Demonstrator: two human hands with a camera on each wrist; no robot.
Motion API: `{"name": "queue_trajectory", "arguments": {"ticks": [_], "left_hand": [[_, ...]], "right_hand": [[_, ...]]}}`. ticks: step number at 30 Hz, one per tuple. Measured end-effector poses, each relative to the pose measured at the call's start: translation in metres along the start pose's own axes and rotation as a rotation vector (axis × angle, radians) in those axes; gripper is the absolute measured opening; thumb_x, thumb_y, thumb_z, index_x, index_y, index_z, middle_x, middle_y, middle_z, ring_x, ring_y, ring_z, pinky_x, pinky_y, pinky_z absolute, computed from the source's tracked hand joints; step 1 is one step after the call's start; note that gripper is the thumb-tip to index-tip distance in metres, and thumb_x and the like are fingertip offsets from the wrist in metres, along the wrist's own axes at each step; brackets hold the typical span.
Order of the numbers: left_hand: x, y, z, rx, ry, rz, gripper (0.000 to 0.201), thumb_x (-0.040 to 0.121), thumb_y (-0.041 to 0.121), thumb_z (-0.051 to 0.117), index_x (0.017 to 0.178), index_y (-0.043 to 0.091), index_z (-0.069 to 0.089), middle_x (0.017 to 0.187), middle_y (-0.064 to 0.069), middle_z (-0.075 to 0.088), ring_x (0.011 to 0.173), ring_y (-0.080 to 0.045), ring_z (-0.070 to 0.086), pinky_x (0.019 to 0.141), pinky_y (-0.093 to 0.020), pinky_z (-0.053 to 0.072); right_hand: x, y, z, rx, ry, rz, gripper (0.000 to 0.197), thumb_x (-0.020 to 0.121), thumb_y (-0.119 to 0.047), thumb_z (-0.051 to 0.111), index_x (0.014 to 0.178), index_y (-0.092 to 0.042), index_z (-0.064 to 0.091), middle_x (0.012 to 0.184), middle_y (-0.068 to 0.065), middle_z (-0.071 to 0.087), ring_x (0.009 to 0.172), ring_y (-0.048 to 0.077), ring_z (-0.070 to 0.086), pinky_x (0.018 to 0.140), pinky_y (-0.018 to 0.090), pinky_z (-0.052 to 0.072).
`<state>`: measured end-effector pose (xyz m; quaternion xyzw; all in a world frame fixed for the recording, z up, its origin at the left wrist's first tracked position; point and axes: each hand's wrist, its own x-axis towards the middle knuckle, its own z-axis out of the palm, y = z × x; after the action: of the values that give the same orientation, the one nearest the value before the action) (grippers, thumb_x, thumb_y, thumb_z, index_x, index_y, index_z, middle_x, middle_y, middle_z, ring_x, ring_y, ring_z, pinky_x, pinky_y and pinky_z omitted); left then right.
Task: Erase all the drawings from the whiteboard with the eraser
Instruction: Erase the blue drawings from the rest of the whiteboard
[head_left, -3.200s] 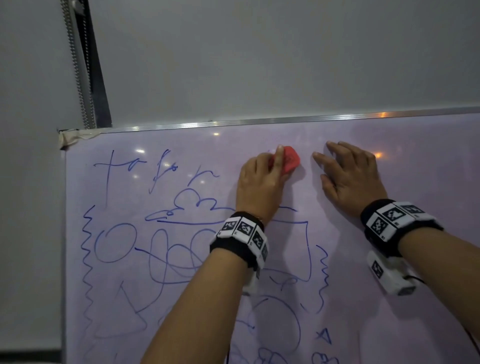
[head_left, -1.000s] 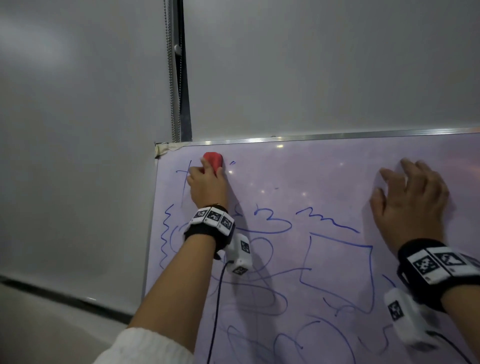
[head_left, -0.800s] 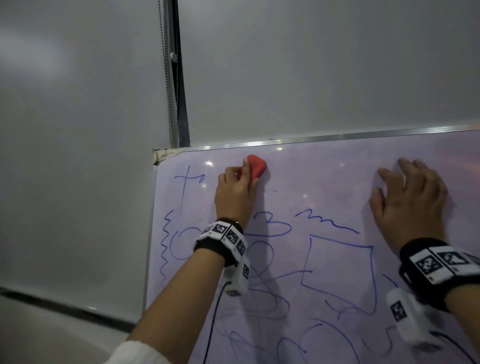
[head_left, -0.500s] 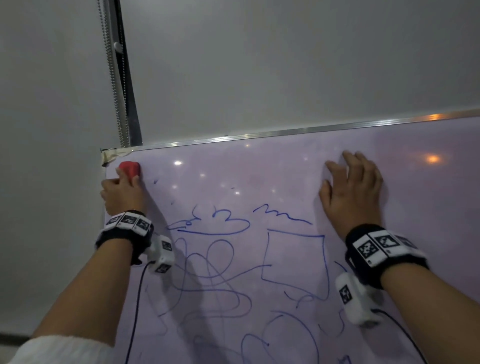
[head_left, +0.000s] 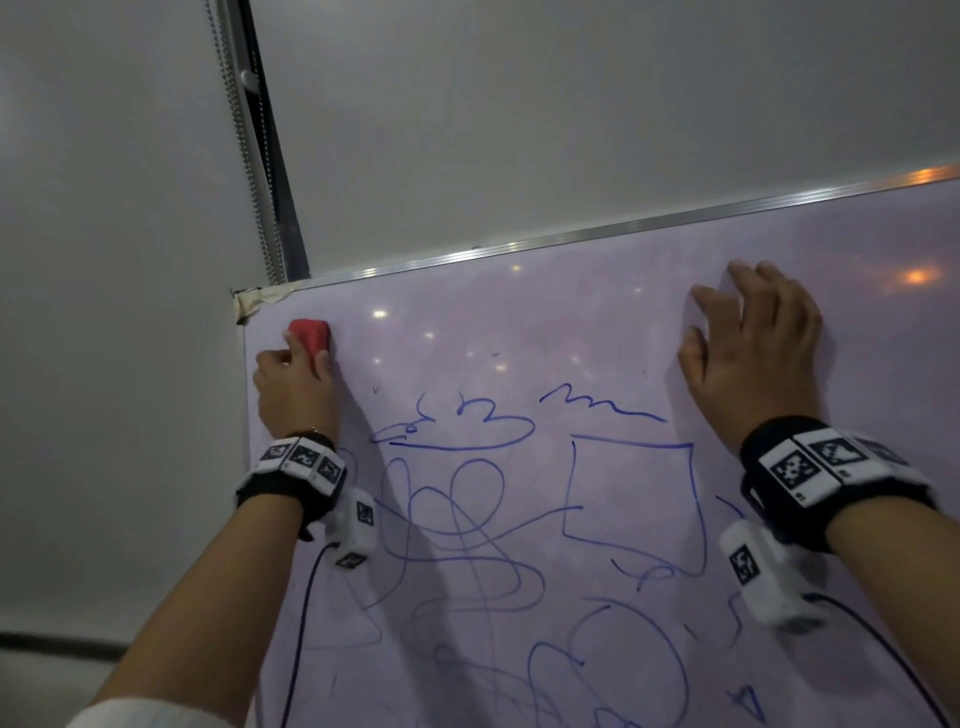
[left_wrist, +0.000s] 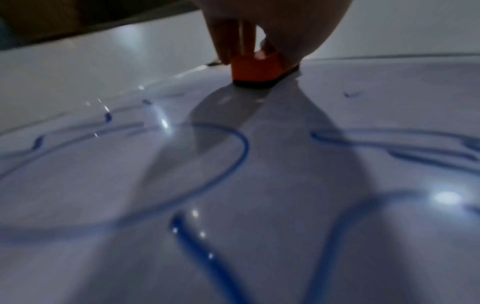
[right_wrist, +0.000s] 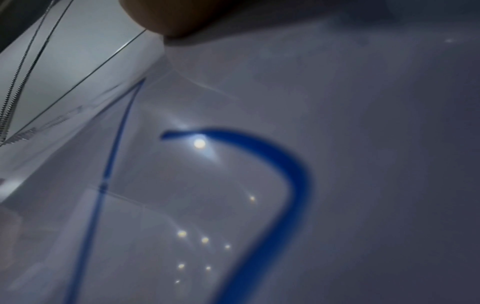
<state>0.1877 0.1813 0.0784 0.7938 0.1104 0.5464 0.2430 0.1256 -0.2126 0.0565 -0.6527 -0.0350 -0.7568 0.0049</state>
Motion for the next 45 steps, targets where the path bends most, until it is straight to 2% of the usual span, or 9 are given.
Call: {"name": "queue_trajectory", "arguments": {"ticks": [2, 7, 14, 20, 25, 30, 35, 40, 45], "left_hand": [[-0.015, -0.004, 0.004, 0.009, -0.004, 0.101, 0.05, 0.097, 0.026, 0.047, 0.142, 0.007, 0.036, 0.121, -0.028, 0.043, 0.109, -0.042, 0.043, 0.078, -0.053, 0.044], [0.004, -0.021, 0.0, -0.071, -0.005, -0.317, 0.051, 0.099, 0.03, 0.041, 0.145, 0.011, 0.031, 0.132, -0.025, 0.036, 0.121, -0.041, 0.036, 0.094, -0.051, 0.038], [-0.093, 0.03, 0.013, -0.113, 0.027, 0.459, 0.048, 0.092, 0.032, 0.045, 0.131, 0.005, 0.051, 0.105, -0.027, 0.053, 0.087, -0.044, 0.052, 0.056, -0.043, 0.049], [-0.054, 0.006, 0.007, -0.162, 0.002, -0.169, 0.051, 0.096, 0.028, 0.047, 0.144, 0.015, 0.035, 0.129, -0.024, 0.039, 0.117, -0.04, 0.038, 0.089, -0.051, 0.04], [-0.111, 0.055, 0.01, -0.222, 0.062, 0.563, 0.046, 0.089, 0.029, 0.049, 0.126, 0.003, 0.057, 0.099, -0.025, 0.058, 0.079, -0.039, 0.055, 0.058, -0.038, 0.049], [-0.137, 0.103, 0.011, -0.271, 0.033, 0.736, 0.045, 0.087, 0.032, 0.047, 0.121, 0.006, 0.062, 0.094, -0.018, 0.062, 0.074, -0.034, 0.057, 0.057, -0.035, 0.05], [-0.151, 0.141, 0.009, -0.377, 0.038, 0.574, 0.043, 0.083, 0.03, 0.052, 0.118, 0.008, 0.064, 0.093, -0.017, 0.062, 0.071, -0.033, 0.056, 0.057, -0.032, 0.049], [-0.183, 0.122, 0.023, -0.388, 0.074, 1.034, 0.04, 0.086, 0.027, 0.058, 0.123, 0.013, 0.052, 0.097, -0.013, 0.064, 0.076, -0.029, 0.054, 0.067, -0.038, 0.047], [-0.145, 0.13, 0.019, -0.375, 0.154, 0.647, 0.039, 0.081, 0.021, 0.062, 0.117, 0.009, 0.065, 0.093, -0.017, 0.062, 0.073, -0.033, 0.056, 0.057, -0.034, 0.05]], "right_hand": [[0.0, 0.0, -0.002, 0.011, -0.005, 0.004, 0.031, 0.087, -0.019, 0.043, 0.113, -0.006, 0.052, 0.125, 0.026, 0.048, 0.12, 0.036, 0.032, 0.102, 0.05, 0.025], [0.0, 0.001, -0.002, 0.021, -0.007, 0.007, 0.031, 0.087, -0.02, 0.042, 0.114, -0.006, 0.051, 0.126, 0.025, 0.048, 0.121, 0.035, 0.031, 0.102, 0.051, 0.026], [0.0, 0.001, -0.002, 0.019, -0.002, -0.007, 0.03, 0.086, -0.018, 0.044, 0.114, -0.007, 0.051, 0.124, 0.025, 0.05, 0.12, 0.036, 0.033, 0.102, 0.051, 0.028], [0.001, 0.001, -0.003, 0.009, -0.014, -0.006, 0.031, 0.086, -0.019, 0.043, 0.114, -0.008, 0.049, 0.125, 0.025, 0.05, 0.121, 0.035, 0.031, 0.103, 0.05, 0.026], [0.001, 0.001, -0.004, -0.011, -0.021, -0.008, 0.031, 0.086, -0.02, 0.043, 0.115, -0.009, 0.05, 0.126, 0.025, 0.05, 0.121, 0.035, 0.032, 0.103, 0.047, 0.024], [0.002, 0.001, -0.005, -0.04, -0.026, -0.005, 0.031, 0.085, -0.02, 0.044, 0.114, -0.009, 0.051, 0.125, 0.024, 0.051, 0.121, 0.034, 0.033, 0.103, 0.045, 0.023], [0.003, 0.001, -0.009, -0.062, -0.061, 0.006, 0.034, 0.085, -0.021, 0.044, 0.114, -0.008, 0.054, 0.125, 0.024, 0.052, 0.12, 0.035, 0.033, 0.104, 0.045, 0.022], [0.005, 0.002, -0.007, -0.052, -0.066, -0.007, 0.033, 0.085, -0.021, 0.043, 0.113, -0.009, 0.055, 0.124, 0.024, 0.053, 0.12, 0.033, 0.032, 0.103, 0.044, 0.021], [0.004, 0.002, -0.006, -0.013, -0.039, -0.02, 0.032, 0.083, -0.014, 0.041, 0.113, -0.009, 0.053, 0.122, 0.024, 0.054, 0.119, 0.033, 0.031, 0.101, 0.045, 0.022]]}}
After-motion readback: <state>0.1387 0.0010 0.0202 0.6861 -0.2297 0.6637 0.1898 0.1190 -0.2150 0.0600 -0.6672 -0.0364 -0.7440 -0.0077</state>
